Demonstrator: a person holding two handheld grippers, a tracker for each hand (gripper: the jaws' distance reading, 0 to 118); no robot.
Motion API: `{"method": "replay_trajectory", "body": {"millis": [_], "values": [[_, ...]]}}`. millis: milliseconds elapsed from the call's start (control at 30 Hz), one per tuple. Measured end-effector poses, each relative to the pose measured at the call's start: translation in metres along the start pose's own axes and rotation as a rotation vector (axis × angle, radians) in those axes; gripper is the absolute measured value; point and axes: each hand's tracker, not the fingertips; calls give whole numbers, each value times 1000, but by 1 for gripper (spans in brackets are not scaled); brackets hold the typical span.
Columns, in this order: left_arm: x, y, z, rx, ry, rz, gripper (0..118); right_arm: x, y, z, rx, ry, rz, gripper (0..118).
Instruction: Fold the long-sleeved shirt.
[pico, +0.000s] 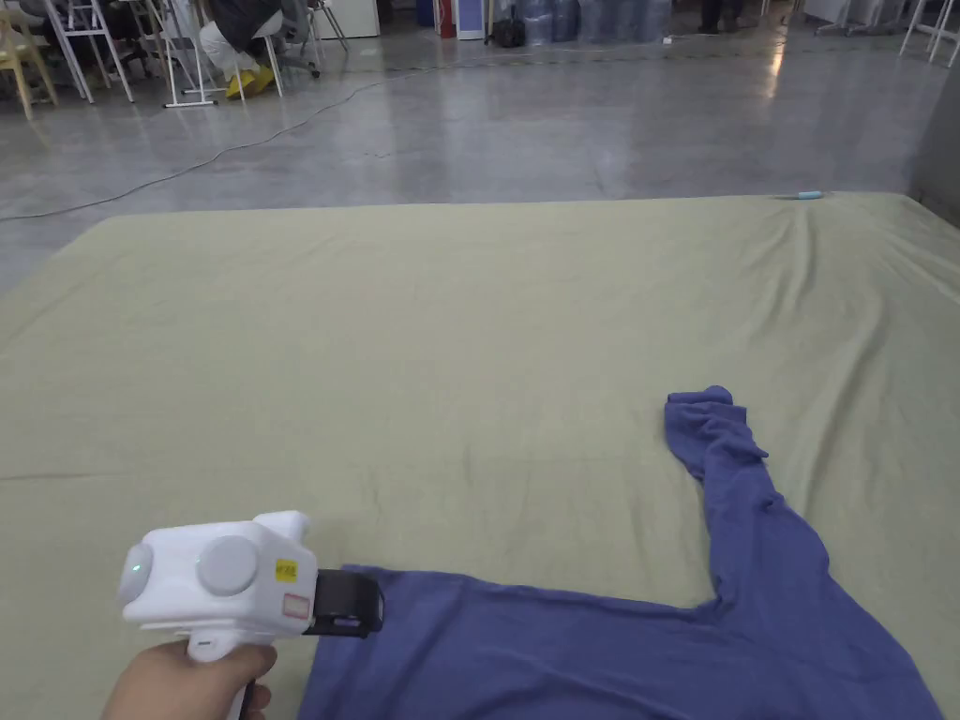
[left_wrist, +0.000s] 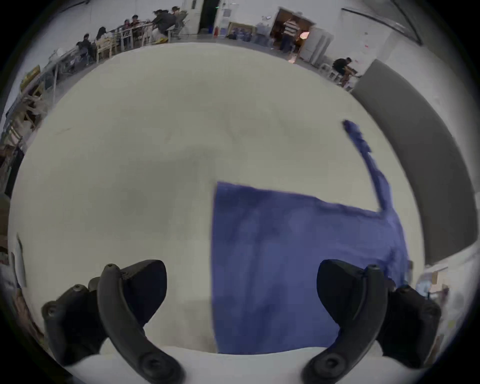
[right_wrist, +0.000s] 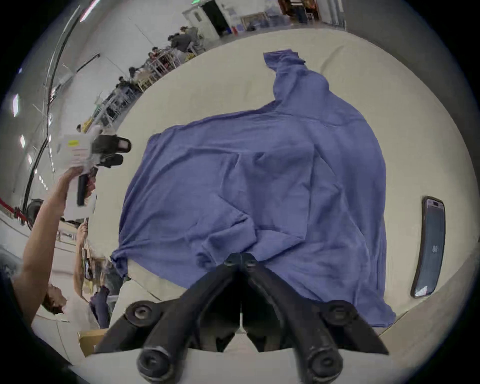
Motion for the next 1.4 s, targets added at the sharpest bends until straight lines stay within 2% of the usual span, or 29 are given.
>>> {"method": "replay_trajectory", "body": {"millis": [67,133,167,200,233,267,300,333,400,433,467,500,533,567,600,667,700,733,767,800,833,867,967,1000,1033,1067,1167,1300,1400], "values": [[1,8,-30,5,68,-36,105,8,6,2,12,-32,-11,0],[5,10,-49,-7,135,-68,85,17,13,2,27,-64,-19,0],[8,9,-54,-22,172,-96,84,22,20,-1,35,-86,-18,0],[9,8,-50,8,140,-95,78,27,27,-2,43,-116,-22,0],[13,8,-46,35,177,-97,58,33,36,-5,47,-160,-31,0],[19,6,-41,35,215,-116,25,40,48,-8,51,-202,-34,0],[25,4,-35,68,216,-140,0,46,60,-10,58,-229,-29,0],[35,1,-25,101,171,-181,0,53,75,-13,77,-260,-17,26],[44,-6,-15,107,166,-202,0,67,109,-22,101,-264,-8,99],[46,-7,-10,103,156,-207,0,77,131,-28,97,-264,-17,117],[44,-5,-3,111,124,-199,0,87,150,-38,79,-273,-48,116],[41,-1,4,199,153,-220,0,95,164,-45,69,-272,-64,116],[39,-1,10,207,150,-212,0,101,179,-51,70,-270,-70,116],[36,0,15,213,154,-208,0,104,190,-60,33,-321,-73,116],[32,2,21,222,160,-207,0,103,197,-69,6,-380,-43,115],[24,6,31,274,202,-228,0,98,201,-92,-53,-497,105,90],[21,6,34,274,196,-219,0,95,198,-102,-74,-515,149,75],[21,3,38,274,188,-213,0,95,196,-110,-109,-525,158,64],[20,1,41,272,184,-214,0,96,193,-110,-116,-459,112,42],[20,-1,42,271,184,-217,0,95,192,-104,-72,-400,28,12],[20,-3,45,273,187,-223,0,92,190,-98,-57,-431,6,0],[21,-6,47,274,188,-227,0,87,189,-94,-53,-355,19,0],[18,-10,56,279,177,-216,0,70,180,-84,-46,-406,120,0],[17,-12,61,281,168,-209,0,68,178,-79,-54,-347,119,0],[15,-13,70,291,156,-199,0,68,177,-66,-18,-281,83,0],[13,-13,80,302,142,-189,0,65,176,-49,25,-267,57,0],[7,-6,118,330,76,-174,0,53,188,9,144,-265,130,0],[12,26,186,407,71,-193,0,18,223,92,259,-263,246,0],[17,60,246,516,70,-222,0,-20,253,152,350,-343,358,0]]}}
